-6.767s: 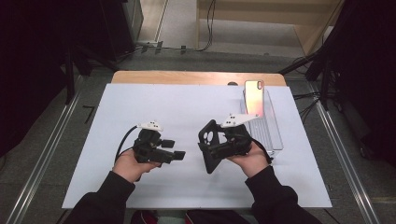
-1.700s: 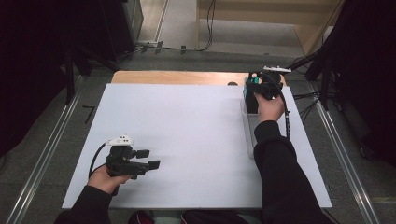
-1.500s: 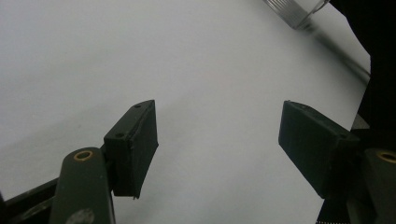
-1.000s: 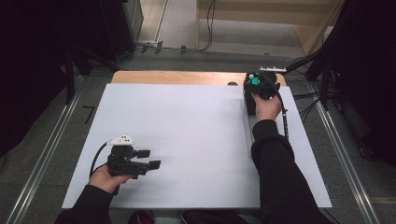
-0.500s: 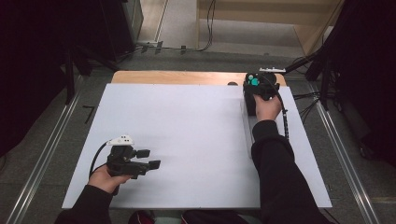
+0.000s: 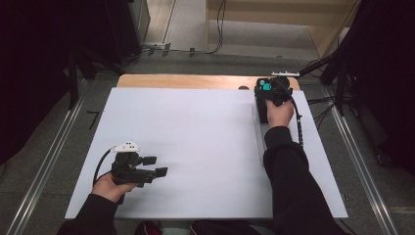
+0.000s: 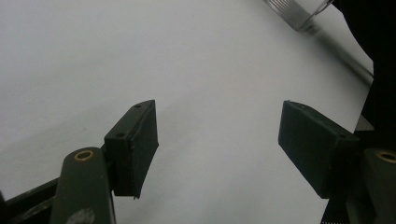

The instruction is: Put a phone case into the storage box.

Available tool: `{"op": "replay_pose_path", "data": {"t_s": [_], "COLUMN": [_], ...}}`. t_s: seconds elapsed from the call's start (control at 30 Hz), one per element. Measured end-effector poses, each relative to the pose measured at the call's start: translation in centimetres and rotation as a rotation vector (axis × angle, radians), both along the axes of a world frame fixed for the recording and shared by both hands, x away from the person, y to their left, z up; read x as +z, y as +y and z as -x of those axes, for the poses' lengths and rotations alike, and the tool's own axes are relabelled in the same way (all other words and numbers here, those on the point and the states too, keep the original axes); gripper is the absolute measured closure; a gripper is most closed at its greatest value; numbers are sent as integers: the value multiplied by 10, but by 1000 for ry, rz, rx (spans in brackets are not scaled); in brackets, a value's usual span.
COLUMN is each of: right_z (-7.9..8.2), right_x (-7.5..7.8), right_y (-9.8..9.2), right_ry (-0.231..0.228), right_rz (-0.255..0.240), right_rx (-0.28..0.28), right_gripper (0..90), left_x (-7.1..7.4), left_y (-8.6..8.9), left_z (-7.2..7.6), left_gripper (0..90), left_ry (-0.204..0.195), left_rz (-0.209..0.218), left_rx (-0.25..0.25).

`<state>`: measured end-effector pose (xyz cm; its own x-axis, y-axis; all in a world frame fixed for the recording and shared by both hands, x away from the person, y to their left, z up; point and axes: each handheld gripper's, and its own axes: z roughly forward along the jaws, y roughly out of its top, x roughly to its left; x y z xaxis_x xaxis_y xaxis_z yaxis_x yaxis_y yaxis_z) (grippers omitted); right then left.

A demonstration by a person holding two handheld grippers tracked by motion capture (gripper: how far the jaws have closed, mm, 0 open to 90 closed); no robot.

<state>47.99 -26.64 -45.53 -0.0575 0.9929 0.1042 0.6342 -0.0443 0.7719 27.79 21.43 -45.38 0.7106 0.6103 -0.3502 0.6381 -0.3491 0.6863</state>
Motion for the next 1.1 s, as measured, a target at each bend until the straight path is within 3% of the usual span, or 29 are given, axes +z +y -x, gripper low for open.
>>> {"op": "replay_pose_path", "data": {"t_s": [0.17,0.23,0.47,0.67,0.83,0.97,1.1], "right_z": [0,0,3,11,18,25,31], "right_x": [0,1,6,19,30,38,43], "right_y": [-1,-1,-2,-3,-4,-3,2], "right_ry": [2,1,-10,-22,-29,-8,16], "right_rz": [-19,-26,-26,-37,-80,-74,-36], "right_rx": [10,18,30,13,36,64,108], "right_gripper": [79,6,0,0,0,0,0], "left_x": [0,0,0,0,1,1,1], "left_y": [0,0,-1,-1,0,-1,-3], "left_z": [0,0,0,0,0,-1,-2], "left_gripper": [286,286,286,286,286,286,286], "left_ry": [-1,0,-1,9,14,12,13], "left_rz": [1,0,-1,1,0,0,1], "left_rx": [2,5,1,3,5,6,4]}}
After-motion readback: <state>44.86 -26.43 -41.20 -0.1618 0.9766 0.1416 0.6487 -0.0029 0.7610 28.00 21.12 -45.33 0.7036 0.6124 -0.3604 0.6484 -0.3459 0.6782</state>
